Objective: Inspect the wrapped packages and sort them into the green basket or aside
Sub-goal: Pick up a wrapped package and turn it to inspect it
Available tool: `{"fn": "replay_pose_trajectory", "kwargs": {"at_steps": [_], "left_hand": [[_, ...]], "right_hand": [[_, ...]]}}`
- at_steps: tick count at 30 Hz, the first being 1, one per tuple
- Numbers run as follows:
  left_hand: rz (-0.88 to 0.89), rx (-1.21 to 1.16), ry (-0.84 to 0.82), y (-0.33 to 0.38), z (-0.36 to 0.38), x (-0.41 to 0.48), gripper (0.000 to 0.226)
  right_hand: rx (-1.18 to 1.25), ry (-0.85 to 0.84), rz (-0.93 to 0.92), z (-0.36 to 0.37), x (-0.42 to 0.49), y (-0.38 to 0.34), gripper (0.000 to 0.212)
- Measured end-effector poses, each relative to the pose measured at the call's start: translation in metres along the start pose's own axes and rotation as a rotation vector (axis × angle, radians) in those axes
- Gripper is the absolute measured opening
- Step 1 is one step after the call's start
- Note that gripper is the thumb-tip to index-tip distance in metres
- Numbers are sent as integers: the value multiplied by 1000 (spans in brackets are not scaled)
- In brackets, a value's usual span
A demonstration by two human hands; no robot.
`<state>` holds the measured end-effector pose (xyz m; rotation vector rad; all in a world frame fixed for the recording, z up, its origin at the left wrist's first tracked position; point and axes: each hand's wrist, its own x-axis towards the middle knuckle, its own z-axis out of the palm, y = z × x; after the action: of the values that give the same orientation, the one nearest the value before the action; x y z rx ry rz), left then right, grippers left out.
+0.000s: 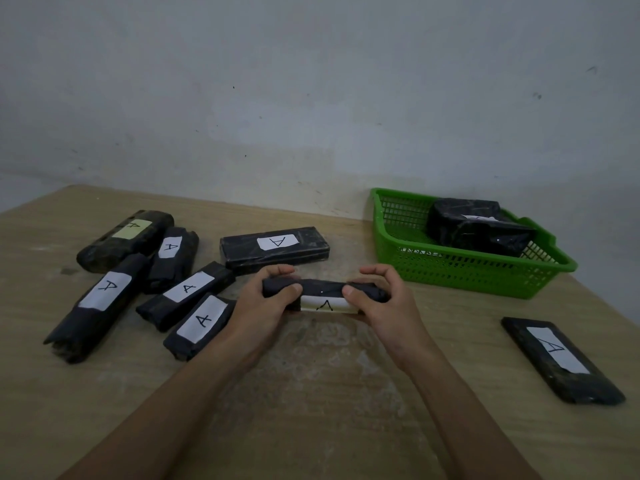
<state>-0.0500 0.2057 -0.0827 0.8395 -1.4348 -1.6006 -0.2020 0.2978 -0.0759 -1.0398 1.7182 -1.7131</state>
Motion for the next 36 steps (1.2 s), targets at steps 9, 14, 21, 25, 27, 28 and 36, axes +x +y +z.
{"fn": "replay_pose_trajectory", "kwargs": {"at_steps": [9,14,21,25,27,28,36], "left_hand": [[-161,-369,-65,7,2,2,35],[-84,-283,-46,3,-1,3,41],[-93,-331,-65,0,0,3,54],[-108,-269,-46,-1,-1,4,47],[-106,-201,-43,-2,-2,4,42],[-110,-193,-45,-2,-3,4,41],[-214,-281,-69,4,-5,4,22]], "right_hand": [[-19,-99,-217,-5,-3,-8,65],[-108,-94,-11,-3,-3,-1,48],[-31,-73,33,-3,-3,-5,31],[89,-66,128,0,-6,-8,14],[66,-48,112,1,-6,-8,11],[63,-46,105,2,-6,-8,10],[17,-76,0,3,-8,-10,9]]}}
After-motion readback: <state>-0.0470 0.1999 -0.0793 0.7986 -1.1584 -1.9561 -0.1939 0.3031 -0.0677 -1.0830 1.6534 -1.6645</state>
